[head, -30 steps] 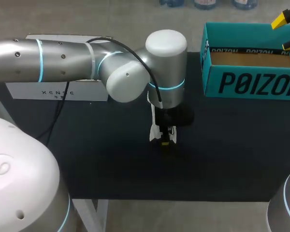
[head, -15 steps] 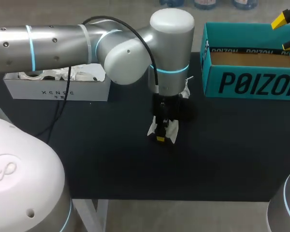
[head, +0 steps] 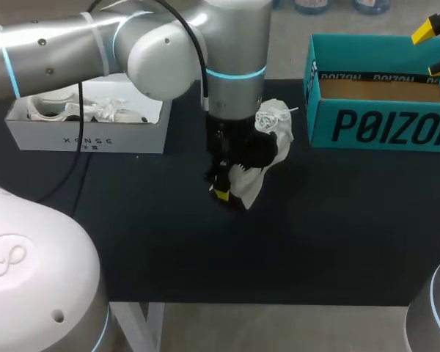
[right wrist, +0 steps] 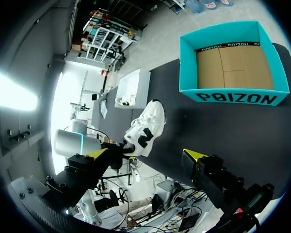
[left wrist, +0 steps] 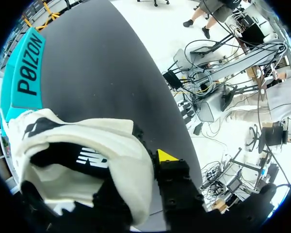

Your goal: Take the shoe out of the shoebox, open the shoe tongue, remove and reinsert the insole, then place the shoe into the shoebox

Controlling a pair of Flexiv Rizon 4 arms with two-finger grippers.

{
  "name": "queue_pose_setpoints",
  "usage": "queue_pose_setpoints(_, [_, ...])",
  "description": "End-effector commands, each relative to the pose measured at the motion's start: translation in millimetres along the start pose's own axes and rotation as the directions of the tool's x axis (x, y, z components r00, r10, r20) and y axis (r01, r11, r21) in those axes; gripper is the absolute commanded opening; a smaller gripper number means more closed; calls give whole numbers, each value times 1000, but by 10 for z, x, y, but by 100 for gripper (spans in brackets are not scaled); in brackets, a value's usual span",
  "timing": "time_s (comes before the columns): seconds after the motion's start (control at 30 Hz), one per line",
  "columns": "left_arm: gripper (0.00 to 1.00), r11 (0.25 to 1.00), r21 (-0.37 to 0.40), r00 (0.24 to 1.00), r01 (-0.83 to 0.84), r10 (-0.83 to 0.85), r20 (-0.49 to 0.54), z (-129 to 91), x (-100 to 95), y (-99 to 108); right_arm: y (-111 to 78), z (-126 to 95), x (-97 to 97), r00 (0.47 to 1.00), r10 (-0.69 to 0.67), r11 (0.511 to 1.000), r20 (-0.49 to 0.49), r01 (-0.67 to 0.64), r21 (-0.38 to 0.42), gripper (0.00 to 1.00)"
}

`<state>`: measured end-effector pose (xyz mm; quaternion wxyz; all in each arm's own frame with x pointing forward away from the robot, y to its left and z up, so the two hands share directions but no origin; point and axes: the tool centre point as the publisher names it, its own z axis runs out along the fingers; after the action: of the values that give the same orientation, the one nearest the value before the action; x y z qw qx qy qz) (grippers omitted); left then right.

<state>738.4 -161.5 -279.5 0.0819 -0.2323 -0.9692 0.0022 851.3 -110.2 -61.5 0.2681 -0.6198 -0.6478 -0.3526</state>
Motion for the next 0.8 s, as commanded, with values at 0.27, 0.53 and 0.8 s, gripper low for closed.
queue_pose_setpoints(0.27, [0,1000,1,1000,-2,2,3,-10,13,5,15,2,-1,1000,1,1000,3,-1,3,100])
queue_pose_setpoints(0.53, [0,1000,1,1000,-2,2,3,-10,13,5,15,2,-1,1000,1,1000,3,-1,3,100])
queue_pose_setpoints(0.8, [0,961,26,961,-275,275,-25,-221,98,447,15,2,-1,1000,1,1000,3,-1,3,100])
